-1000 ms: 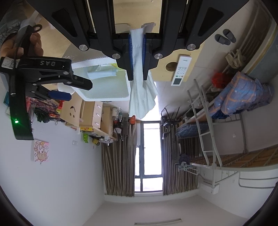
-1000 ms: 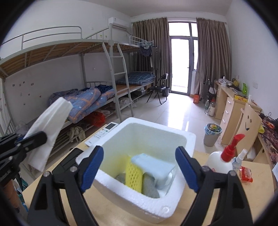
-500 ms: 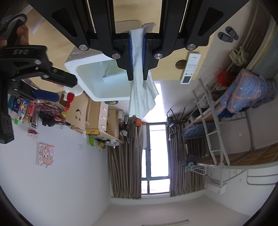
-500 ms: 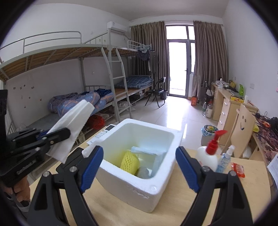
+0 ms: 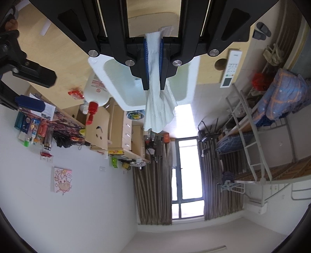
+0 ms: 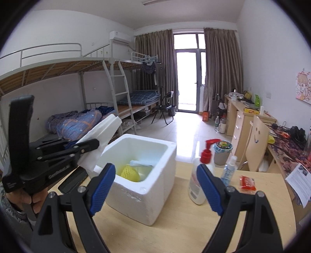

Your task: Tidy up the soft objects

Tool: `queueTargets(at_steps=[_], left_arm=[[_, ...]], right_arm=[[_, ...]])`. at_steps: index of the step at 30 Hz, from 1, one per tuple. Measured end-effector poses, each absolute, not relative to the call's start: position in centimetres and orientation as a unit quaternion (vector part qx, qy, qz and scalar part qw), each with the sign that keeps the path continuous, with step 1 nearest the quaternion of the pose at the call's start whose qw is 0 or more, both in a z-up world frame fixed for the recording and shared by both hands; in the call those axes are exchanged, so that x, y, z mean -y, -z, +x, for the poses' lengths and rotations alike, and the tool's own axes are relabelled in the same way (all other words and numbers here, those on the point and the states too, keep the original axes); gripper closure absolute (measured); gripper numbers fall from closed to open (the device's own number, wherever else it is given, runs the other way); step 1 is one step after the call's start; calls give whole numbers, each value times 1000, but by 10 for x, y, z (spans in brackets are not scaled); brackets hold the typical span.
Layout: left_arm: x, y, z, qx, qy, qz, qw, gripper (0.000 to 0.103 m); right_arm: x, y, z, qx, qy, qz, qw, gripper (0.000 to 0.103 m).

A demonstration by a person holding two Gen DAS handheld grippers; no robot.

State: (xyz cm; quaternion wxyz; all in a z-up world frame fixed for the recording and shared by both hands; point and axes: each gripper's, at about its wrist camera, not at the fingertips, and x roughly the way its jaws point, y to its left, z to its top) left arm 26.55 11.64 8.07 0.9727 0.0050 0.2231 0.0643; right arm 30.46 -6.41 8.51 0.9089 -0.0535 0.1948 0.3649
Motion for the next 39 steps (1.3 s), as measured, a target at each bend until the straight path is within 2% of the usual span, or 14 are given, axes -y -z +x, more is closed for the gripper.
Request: queueTargets(at_steps=[23,25,27,30,33,39], left_arm=[[-101,-70,305,-247,-50,5,968,92],[-101,-69,307,-247,-58,8,967,77],[-102,-69,306,-243,-65,5,968,36],[-102,-72,300,-222,-78,2,972,13],[-101,-74,296,-215,-76,5,974,6],[-99,-81,283,-206,-77,1,975,6]], right_arm=[[110,-77,298,-191,-313,-21,930,14],[112,-78,295,-188,-314,-17,930,14],[112,-79,290,-184,-316,-17,931,14],[112,-80,287,-181,-315,-17,931,14],[111,-80,288,-183,-315,-16,931,14],[113,-81,284,-183,-317,-16,930,14]])
